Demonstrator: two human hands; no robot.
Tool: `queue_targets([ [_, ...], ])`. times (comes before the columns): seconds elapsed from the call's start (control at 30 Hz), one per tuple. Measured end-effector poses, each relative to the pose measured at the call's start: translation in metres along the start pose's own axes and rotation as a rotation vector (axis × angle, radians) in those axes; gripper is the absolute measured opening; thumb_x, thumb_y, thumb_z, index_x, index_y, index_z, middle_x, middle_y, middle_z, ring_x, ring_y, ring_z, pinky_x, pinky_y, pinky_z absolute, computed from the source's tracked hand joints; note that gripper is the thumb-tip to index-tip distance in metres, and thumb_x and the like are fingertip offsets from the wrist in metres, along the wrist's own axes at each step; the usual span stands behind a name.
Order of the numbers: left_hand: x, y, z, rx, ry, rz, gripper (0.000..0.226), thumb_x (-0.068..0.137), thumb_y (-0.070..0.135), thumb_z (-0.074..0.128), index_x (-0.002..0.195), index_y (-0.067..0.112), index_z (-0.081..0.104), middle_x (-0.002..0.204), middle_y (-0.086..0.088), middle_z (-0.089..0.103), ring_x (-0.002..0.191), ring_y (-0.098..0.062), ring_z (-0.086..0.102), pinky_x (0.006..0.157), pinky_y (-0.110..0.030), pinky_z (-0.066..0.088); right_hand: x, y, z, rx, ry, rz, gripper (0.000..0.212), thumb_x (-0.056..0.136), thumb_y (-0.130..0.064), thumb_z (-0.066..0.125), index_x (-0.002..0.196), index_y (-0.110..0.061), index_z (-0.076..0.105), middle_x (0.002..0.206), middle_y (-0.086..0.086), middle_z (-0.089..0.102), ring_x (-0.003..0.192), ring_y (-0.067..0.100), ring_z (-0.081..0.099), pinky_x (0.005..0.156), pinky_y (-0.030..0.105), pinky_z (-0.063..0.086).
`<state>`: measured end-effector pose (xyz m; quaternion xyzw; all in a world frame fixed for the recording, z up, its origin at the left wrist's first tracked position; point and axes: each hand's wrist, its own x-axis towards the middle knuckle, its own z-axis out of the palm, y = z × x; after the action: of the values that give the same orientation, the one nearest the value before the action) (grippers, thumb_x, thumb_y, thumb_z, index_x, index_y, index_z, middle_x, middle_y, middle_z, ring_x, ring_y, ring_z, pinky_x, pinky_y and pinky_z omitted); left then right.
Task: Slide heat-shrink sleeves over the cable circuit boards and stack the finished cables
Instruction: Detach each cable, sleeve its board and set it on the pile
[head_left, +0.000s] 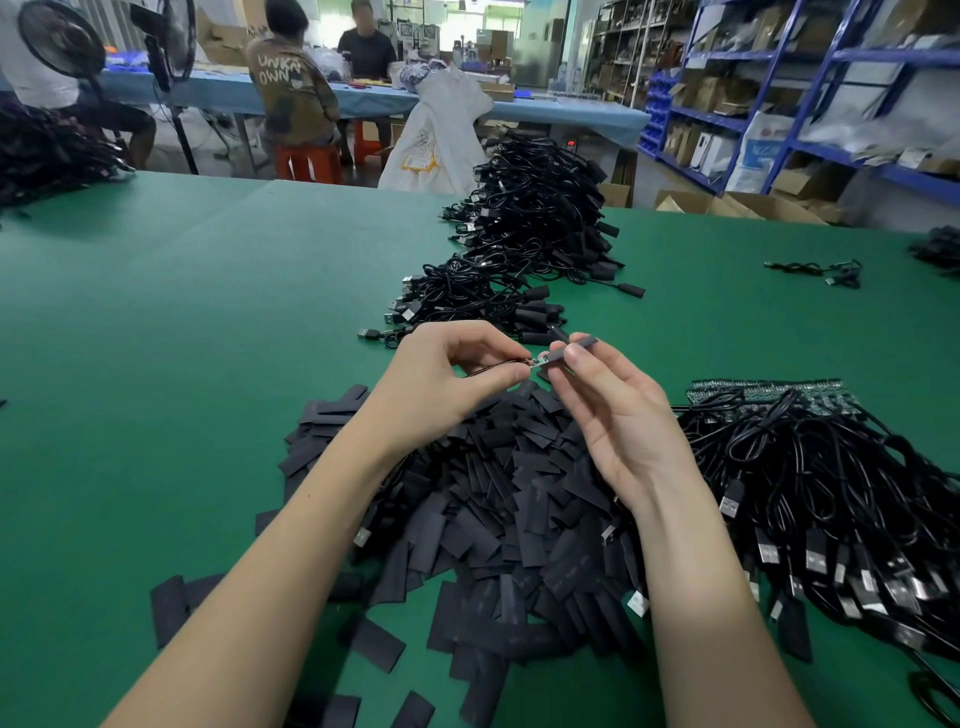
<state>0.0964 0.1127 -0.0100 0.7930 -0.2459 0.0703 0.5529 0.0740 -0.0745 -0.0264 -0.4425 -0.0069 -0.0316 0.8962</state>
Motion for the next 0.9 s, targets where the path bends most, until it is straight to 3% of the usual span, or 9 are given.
queue_targets([
  [0.23,0.0006,0.0025,0.0019,-0.003,-0.002,0.013,0.005,0.088,0.017,0.079,0.092,0.018,0.078,0.080,0.008,0.077,0.074,-0.001,0.067,0.071,-0.011,0.046,0.0000,0.0029,0.0016,-0.015,0.028,-0.054,0.021,0.071,-0.009,0.078,0.092,-0.009,0.076,0.098,0.009,0.078,0.095,0.016,0.075,0.080,0.019,0.057],
  [0.43,0.0011,0.0022,0.0027,0.005,-0.006,0.014,0.006,0.087,0.019,0.080,0.094,0.020,0.078,0.081,0.007,0.077,0.075,-0.003,0.069,0.072,-0.011,0.047,-0.0007,0.0056,0.0041,-0.063,0.004,-0.017,0.032,0.069,-0.012,0.080,0.100,-0.007,0.073,0.098,0.008,0.078,0.095,0.014,0.075,0.080,0.019,0.057],
  [0.6,0.0017,0.0000,0.0047,-0.009,-0.018,-0.013,0.014,0.087,0.027,0.080,0.096,0.027,0.070,0.086,0.004,0.077,0.078,-0.016,0.066,0.078,-0.024,0.050,-0.0013,0.0051,0.0066,-0.029,0.052,-0.028,0.025,0.070,-0.009,0.078,0.094,-0.006,0.074,0.095,0.008,0.078,0.090,0.013,0.075,0.077,0.017,0.057],
  [0.67,0.0027,-0.0015,0.0052,0.033,-0.022,-0.010,0.015,0.086,0.028,0.081,0.095,0.028,0.069,0.089,0.006,0.075,0.075,-0.012,0.062,0.079,-0.029,0.051,-0.0014,0.0051,0.0068,-0.008,0.076,-0.033,0.020,0.070,-0.008,0.077,0.090,-0.007,0.075,0.095,0.008,0.078,0.090,0.013,0.075,0.076,0.017,0.057],
  [0.8,0.0027,-0.0021,0.0052,0.016,0.008,-0.005,0.011,0.087,0.021,0.080,0.093,0.024,0.072,0.083,0.005,0.074,0.077,-0.020,0.068,0.075,-0.025,0.056,-0.0015,0.0043,0.0072,-0.009,0.092,-0.030,0.020,0.070,-0.008,0.077,0.090,-0.007,0.075,0.097,0.009,0.078,0.091,0.013,0.075,0.076,0.017,0.057],
  [0.9,0.0030,-0.0011,0.0066,0.026,0.019,0.011,0.007,0.087,0.018,0.079,0.091,0.020,0.074,0.081,0.003,0.074,0.078,-0.016,0.069,0.078,-0.028,0.057,-0.0018,0.0043,0.0077,-0.007,0.093,-0.027,0.022,0.070,-0.009,0.077,0.092,-0.006,0.075,0.097,0.009,0.078,0.092,0.013,0.075,0.076,0.017,0.057],
])
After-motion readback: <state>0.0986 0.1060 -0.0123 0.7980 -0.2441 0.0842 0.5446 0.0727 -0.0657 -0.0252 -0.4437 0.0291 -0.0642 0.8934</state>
